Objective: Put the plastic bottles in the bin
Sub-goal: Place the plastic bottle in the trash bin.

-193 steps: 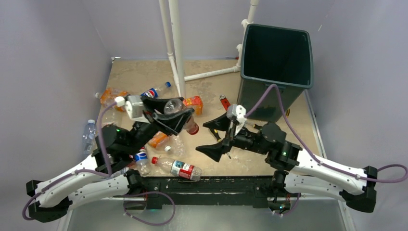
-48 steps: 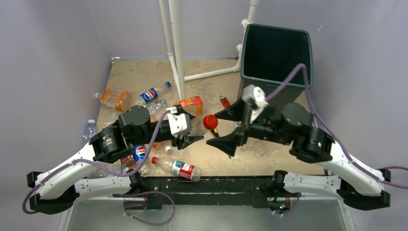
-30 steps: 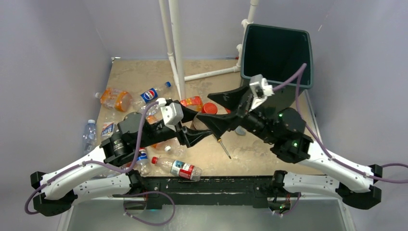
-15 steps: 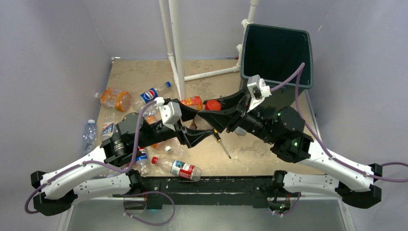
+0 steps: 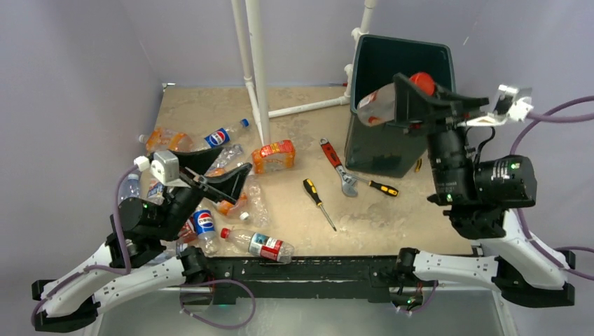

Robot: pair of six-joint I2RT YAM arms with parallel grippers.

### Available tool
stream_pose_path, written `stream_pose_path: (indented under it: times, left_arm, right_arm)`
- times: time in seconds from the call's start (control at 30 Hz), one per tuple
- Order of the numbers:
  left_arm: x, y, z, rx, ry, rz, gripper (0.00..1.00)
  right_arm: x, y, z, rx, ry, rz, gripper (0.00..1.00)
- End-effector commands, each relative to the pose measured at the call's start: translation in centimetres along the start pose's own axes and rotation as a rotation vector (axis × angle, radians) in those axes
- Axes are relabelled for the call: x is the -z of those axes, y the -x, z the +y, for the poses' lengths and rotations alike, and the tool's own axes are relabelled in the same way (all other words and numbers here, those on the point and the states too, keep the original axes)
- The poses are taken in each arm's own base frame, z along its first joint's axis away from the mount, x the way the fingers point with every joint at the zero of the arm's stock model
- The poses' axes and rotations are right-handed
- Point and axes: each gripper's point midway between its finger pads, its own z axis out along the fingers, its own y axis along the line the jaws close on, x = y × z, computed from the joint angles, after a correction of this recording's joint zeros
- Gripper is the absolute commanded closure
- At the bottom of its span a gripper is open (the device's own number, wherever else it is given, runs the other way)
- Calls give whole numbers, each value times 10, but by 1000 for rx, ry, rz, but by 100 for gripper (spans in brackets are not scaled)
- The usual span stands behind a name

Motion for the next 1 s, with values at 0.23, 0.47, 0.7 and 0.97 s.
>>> stream_pose_path:
  times: [0.23,0.47,0.7,0.97]
  left_arm:
    - [22,-10,67,129,389,-12,1]
    - [32,-24,81,163,471,14,1]
    - [50,-21,93,192,517,-5,1]
    - [70,-26,104,230,555,9,1]
  right_arm:
    - [-94,-54,-157,218,-531,77,100]
    - [-111,-113,-212,158,-629,148,100]
    - [-106,-176,-245,132,-683,283,100]
    - [-90,-204,-256,117,-671,340,100]
